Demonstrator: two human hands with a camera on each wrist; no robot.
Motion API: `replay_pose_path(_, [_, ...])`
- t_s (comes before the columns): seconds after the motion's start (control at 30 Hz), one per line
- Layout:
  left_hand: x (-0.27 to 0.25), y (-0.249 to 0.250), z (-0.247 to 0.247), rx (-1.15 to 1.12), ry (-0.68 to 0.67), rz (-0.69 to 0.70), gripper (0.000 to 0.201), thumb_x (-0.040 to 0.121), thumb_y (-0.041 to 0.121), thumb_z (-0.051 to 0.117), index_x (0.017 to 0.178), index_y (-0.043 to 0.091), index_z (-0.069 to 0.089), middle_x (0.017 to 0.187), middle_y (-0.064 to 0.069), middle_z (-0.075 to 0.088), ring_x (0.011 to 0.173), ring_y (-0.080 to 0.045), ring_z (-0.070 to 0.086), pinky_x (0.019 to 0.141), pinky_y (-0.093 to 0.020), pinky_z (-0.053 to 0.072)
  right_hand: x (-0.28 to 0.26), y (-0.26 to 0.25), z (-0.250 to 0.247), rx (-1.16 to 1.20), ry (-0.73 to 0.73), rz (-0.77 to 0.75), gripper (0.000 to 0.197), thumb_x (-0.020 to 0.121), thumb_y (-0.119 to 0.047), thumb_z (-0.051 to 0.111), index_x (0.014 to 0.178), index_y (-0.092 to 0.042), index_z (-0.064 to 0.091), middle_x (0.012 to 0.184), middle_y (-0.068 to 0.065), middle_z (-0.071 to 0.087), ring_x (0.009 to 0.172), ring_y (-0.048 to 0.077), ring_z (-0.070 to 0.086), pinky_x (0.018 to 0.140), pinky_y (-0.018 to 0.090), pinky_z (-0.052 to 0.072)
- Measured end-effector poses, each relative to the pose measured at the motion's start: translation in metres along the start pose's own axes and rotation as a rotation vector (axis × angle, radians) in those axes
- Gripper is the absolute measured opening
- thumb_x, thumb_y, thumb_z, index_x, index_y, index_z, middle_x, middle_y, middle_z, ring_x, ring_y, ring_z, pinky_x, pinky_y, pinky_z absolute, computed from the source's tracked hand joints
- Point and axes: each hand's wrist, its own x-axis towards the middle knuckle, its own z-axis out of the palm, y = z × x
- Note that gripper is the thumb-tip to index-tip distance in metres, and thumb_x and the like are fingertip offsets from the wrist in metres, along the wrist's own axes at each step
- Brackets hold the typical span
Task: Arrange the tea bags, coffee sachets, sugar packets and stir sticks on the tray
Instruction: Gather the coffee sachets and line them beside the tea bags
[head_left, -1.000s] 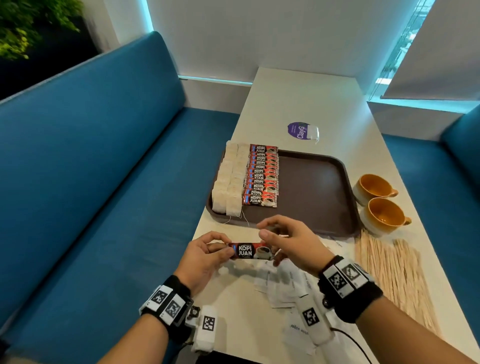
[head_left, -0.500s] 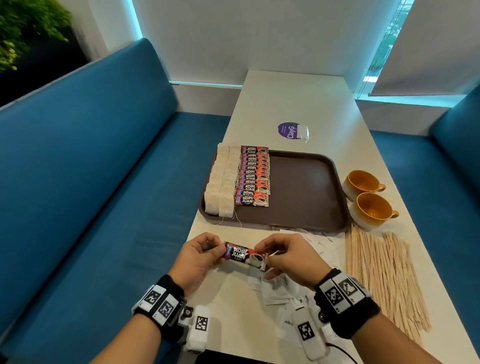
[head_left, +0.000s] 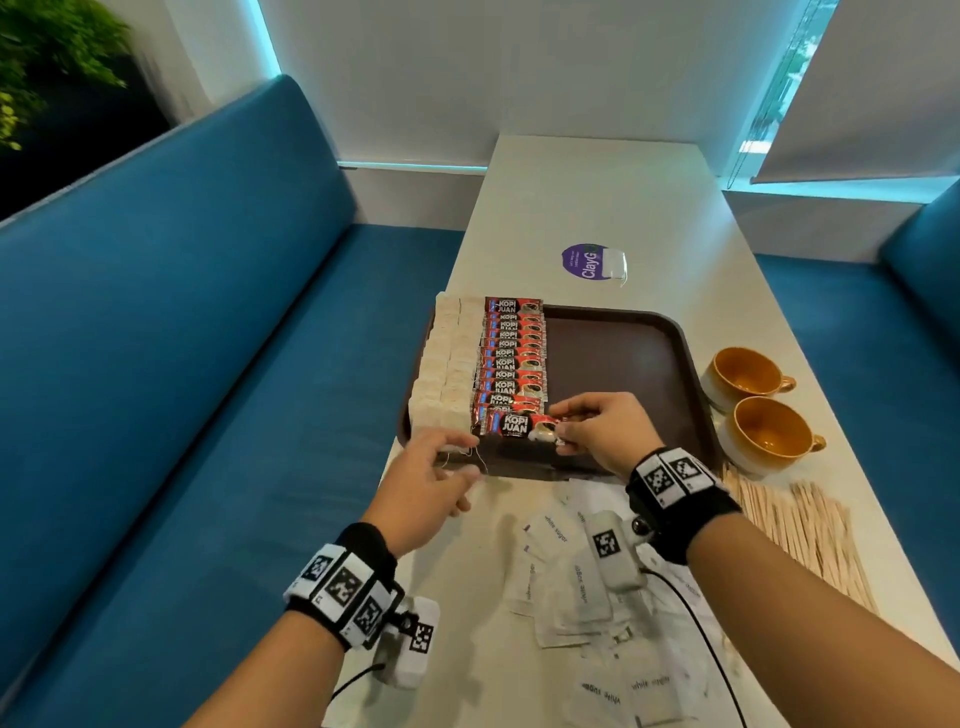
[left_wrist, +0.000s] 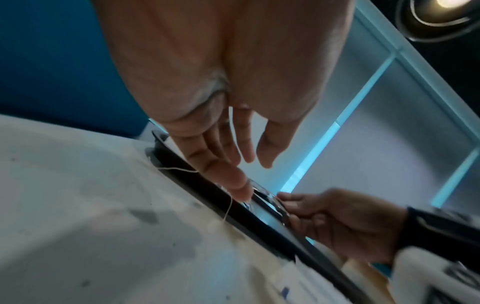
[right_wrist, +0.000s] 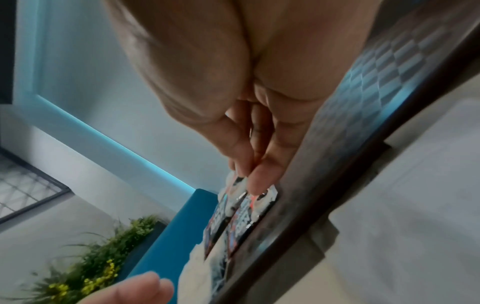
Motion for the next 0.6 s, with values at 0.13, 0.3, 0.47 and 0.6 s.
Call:
replay_pose_path(0.13, [0.005,-0.003,0.015,0.374,-0.129,0.103,0.045,0.096,0.033,0.066,0.138,0.035,0.053,0.144,0.02,0.042,0.09,-0.008,0.063,0.089,-0.027,0.053,0.023,0.003,0.01,-0.091,-0.01,0.057,0.02,0.087,0.005,0.073,0.087,-0.014,0.079,0.094,0.012,0.074,0.07,0.022,0.075,0.08,0.043,0.064])
replay_pose_path(0.3, [0.014,-0.002,0.024,0.578,-0.221,0.075,0.066,0.096,0.043,0.063,0.155,0.031,0.036,0.161,0.02,0.025,0.132,-0.01,0.049,0.112,-0.027,0.038,0.031,-0.007,0.022,-0.237,-0.026,0.07,0.016,0.084,0.002,0.077,0.087,-0.013,0.078,0.089,0.008,0.072,0.07,0.02,0.074,0.071,0.035,0.065])
replay_pose_path(0.47, [0.022,0.0,0.028,0.66,-0.249,0.041,0.074,0.097,0.054,0.056,0.159,0.025,0.028,0.165,0.014,0.02,0.145,-0.012,0.036,0.118,-0.036,0.035,0.036,-0.012,0.022,-0.325,0.004,0.084,0.014,0.08,-0.001,0.082,0.084,-0.013,0.076,0.087,0.008,0.074,0.07,0.022,0.073,0.066,0.035,0.065])
replay_pose_path(0.6, [0.023,0.001,0.03,0.677,-0.252,0.033,0.073,0.098,0.054,0.055,0.159,0.025,0.027,0.166,0.013,0.02,0.145,-0.013,0.037,0.118,-0.036,0.035,0.045,-0.011,0.017,-0.315,0.085,0.088,0.012,0.083,-0.007,0.081,0.084,-0.015,0.073,0.085,0.007,0.075,0.068,0.022,0.073,0.066,0.04,0.065])
